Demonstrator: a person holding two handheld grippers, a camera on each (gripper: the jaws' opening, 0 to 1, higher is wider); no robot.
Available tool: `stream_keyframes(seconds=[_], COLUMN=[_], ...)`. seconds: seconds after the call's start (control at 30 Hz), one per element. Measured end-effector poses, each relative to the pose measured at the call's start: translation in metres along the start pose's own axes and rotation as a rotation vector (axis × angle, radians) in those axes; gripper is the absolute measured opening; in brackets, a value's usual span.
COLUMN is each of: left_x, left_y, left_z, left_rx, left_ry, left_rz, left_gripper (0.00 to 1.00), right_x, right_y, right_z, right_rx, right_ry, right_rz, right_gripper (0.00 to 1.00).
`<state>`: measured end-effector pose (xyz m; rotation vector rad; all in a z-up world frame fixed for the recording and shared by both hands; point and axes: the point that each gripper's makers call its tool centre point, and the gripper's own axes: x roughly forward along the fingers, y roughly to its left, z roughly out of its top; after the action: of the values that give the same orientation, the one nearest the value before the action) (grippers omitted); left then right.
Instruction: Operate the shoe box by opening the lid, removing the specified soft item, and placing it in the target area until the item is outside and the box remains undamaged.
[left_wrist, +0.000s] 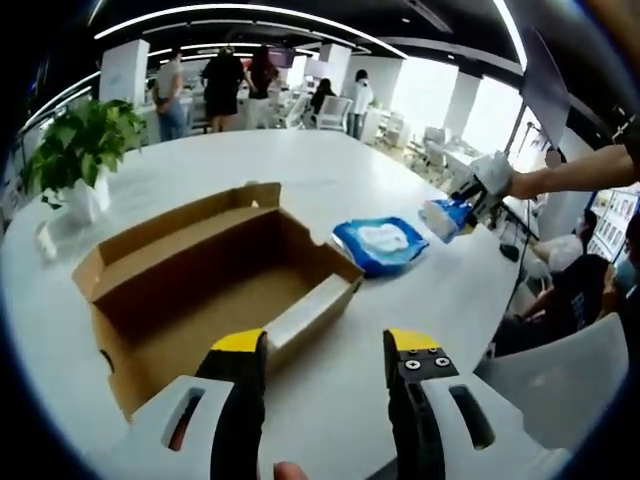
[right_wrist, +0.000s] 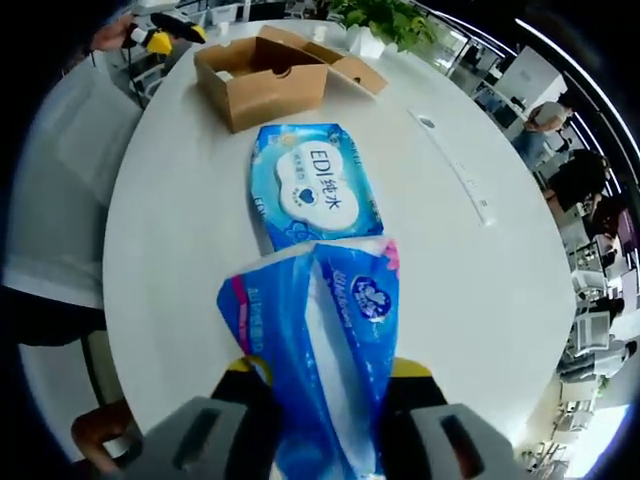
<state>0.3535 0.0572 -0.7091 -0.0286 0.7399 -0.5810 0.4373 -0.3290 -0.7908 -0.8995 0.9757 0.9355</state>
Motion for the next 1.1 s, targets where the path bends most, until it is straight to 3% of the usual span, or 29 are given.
stream_keyframes(seconds=[0.3,0.7,1.1], left_x=[-0.001,0.004,0.003], left_y=[0.000,0.002,0.003], left_z=[-0.003,-0.012,-0.016], left_rx=[-0.007,-0.077,-0.083], left_ry=[0.003,-0.005,0.002], left_rz=[0.013,0.017,0.033], left_gripper=[0.47,0.47,0.47], right_x=[0.008,0.023,0.036], right_y=[-0.006,-0.011,-0.020], right_z=[-0.006,-0.010,-0.009], right_rx=[-0.010,-0.039,-0.070], right_ry=[0.012,0.029,0.038], right_rz=[0.006,0.023,0.021], right_gripper=[0.36,0.38,0.40])
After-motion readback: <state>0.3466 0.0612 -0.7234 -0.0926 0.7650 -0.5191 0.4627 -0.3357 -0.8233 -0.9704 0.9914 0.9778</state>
